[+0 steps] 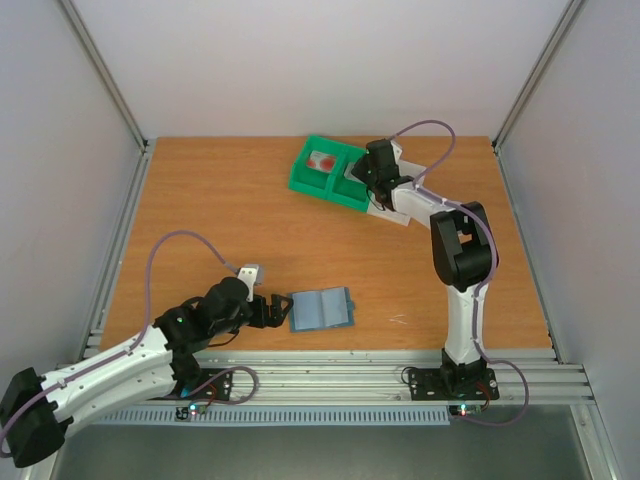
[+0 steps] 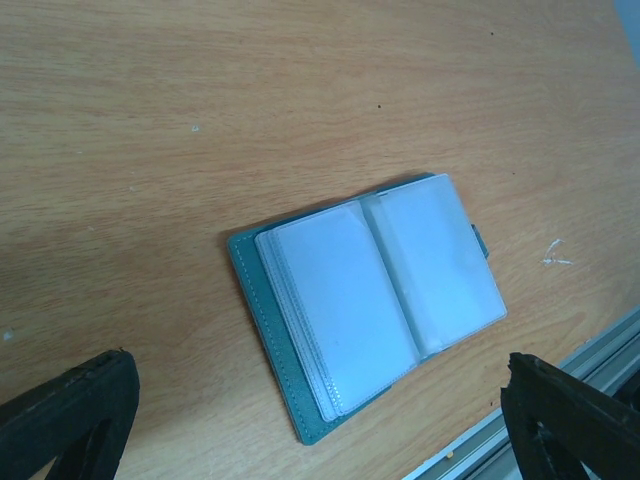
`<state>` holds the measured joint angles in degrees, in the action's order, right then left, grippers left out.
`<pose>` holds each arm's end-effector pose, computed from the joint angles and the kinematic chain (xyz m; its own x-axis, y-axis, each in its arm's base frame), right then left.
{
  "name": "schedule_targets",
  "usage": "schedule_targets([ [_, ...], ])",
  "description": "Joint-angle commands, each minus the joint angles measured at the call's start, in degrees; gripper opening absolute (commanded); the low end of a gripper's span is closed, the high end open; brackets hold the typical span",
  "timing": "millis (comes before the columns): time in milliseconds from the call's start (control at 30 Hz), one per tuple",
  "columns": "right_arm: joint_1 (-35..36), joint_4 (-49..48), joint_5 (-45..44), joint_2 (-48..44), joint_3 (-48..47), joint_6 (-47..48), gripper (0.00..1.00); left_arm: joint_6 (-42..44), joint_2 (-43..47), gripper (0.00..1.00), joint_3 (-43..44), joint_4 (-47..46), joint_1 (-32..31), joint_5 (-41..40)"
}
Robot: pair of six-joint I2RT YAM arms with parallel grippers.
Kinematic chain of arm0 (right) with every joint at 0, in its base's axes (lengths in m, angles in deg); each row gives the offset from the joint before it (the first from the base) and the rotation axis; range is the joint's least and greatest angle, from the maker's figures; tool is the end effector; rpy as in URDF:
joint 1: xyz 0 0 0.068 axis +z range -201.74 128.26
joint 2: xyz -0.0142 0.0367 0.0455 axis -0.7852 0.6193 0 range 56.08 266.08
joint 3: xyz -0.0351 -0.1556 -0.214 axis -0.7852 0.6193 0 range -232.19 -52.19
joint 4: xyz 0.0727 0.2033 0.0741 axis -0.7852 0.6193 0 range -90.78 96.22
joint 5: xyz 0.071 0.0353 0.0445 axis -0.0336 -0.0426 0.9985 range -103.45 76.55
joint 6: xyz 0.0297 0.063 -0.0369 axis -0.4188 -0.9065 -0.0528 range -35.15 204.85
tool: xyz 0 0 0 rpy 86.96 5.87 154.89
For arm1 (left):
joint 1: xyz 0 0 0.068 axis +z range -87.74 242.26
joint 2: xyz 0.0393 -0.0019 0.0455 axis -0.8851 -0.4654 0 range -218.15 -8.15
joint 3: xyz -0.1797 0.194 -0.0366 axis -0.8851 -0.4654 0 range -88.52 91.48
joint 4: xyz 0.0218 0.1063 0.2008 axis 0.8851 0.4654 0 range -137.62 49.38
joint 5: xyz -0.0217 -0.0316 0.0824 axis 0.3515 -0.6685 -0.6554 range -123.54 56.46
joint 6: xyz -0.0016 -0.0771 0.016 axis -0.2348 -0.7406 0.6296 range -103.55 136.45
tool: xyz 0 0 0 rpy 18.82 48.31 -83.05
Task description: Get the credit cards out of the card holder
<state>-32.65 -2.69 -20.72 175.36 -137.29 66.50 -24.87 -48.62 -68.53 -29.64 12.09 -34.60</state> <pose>0.4491 0.1463 0.1953 -0.5491 0.1404 -0.8239 -0.0530 0.9780 0.2020 0.0980 -0.1155 0.1760 -0.8000 -0.0714 -0.5957 0.3067 0.8047 -0.5083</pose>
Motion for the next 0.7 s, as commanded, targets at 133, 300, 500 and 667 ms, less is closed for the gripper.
schedule_targets([
  [133, -2.1, 1.3, 0.1, 3.7, -4.8, -2.5, 0.01, 0.1, 0.3, 0.99, 3.1, 1.8, 0.1, -0.6],
  [300, -2.3, 1.4, 1.3, 5.2, -5.8, -2.1, 0.01, -1.2, 1.6, 0.99, 2.9, 2.5, 0.1, -1.2],
  [500, -3.0, 5.3, 2.0, 7.4, -8.3, -2.7, 0.01, -1.7, 2.3, 0.99, 2.4, 2.4, 0.1, -1.7],
  [667, -3.7, 4.4, 2.7, 8.2, -8.8, -3.4, 0.01, -1.4, 0.8, 0.99, 3.0, 2.8, 0.1, -2.2],
])
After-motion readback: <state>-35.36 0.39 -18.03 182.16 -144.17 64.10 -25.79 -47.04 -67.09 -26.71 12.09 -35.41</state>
